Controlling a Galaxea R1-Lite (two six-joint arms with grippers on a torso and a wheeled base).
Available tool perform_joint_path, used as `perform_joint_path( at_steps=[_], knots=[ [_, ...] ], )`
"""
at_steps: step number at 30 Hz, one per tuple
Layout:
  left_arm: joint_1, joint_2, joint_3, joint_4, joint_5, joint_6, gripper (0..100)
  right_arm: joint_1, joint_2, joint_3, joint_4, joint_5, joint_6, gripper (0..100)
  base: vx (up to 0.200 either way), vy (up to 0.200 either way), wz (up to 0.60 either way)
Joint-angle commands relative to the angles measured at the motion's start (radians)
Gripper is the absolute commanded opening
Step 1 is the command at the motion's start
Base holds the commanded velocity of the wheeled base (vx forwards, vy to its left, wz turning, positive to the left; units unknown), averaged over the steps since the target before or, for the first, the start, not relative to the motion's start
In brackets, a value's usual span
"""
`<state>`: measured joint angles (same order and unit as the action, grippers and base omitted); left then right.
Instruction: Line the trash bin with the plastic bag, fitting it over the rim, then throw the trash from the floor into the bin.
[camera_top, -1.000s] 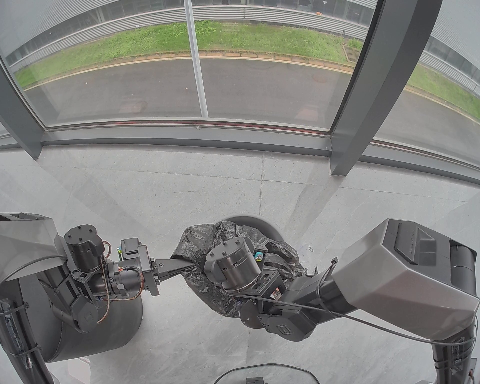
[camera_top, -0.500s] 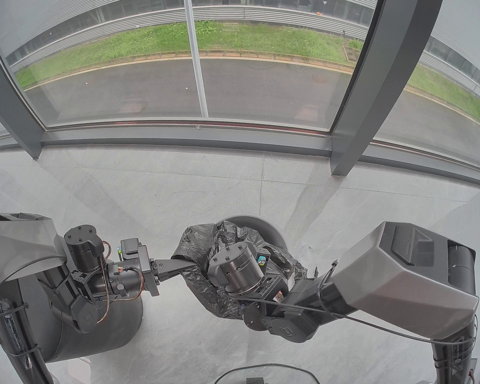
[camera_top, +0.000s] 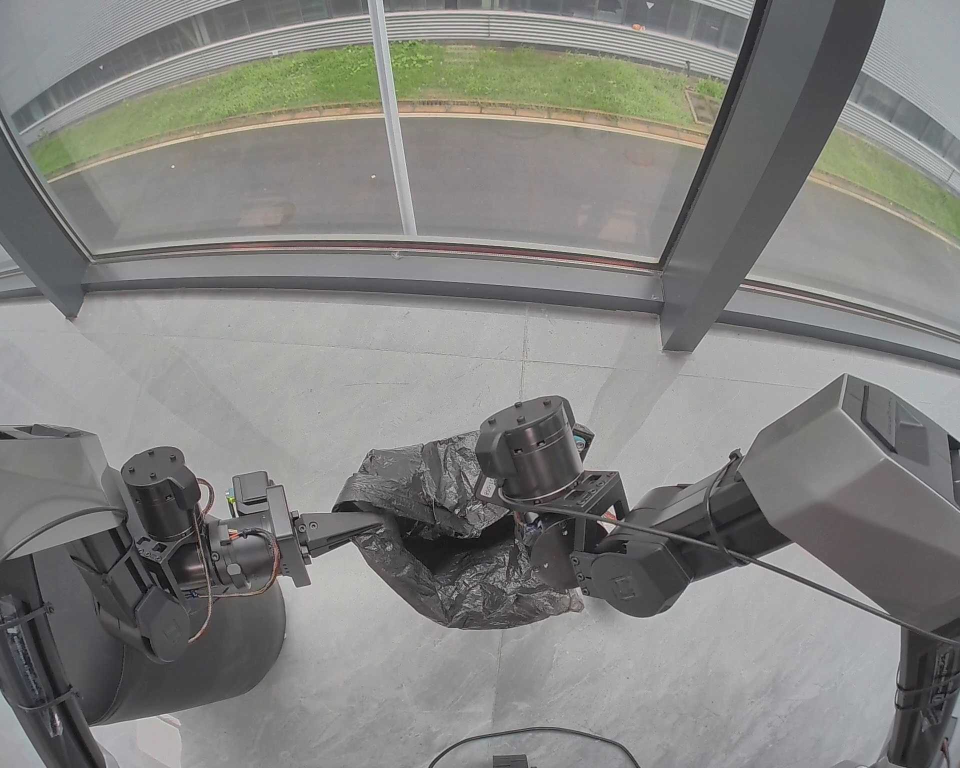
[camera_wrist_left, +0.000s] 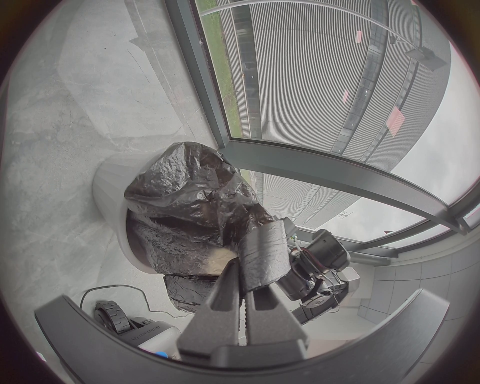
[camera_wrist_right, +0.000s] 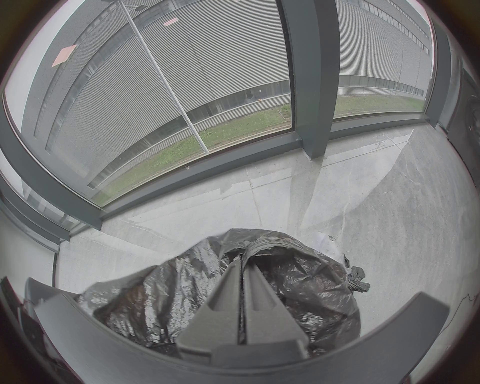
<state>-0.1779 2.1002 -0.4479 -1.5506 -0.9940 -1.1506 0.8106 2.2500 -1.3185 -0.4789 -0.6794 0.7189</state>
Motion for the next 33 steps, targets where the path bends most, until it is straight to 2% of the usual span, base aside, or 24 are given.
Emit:
perform_joint_path(
  at_steps=[1, 7, 14, 28, 33],
  knots=[
    [0.026, 0.034, -0.026, 0.0, 0.0, 0.002, 0, -0.005, -0.013, -0.038, 0.008, 0.001, -0.003, 0, 0.0, 0.0, 0.0],
    [0.061, 0.092, -0.092, 0.0, -0.003, 0.003, 0, -0.031, -0.012, -0.067, 0.006, 0.001, -0.019, 0, 0.0, 0.0, 0.0],
    [0.063, 0.141, -0.143, 0.001, -0.005, 0.0, 0, -0.056, -0.009, -0.068, 0.005, 0.004, -0.019, 0, 0.0, 0.0, 0.0],
    [0.058, 0.152, -0.147, 0.001, -0.006, -0.001, 0, -0.073, -0.013, -0.054, -0.001, 0.006, -0.023, 0, 0.0, 0.0, 0.0],
    [0.058, 0.138, -0.143, 0.001, -0.006, -0.004, 0, -0.079, -0.026, -0.062, -0.003, 0.006, -0.052, 0, 0.0, 0.0, 0.0]
  ],
)
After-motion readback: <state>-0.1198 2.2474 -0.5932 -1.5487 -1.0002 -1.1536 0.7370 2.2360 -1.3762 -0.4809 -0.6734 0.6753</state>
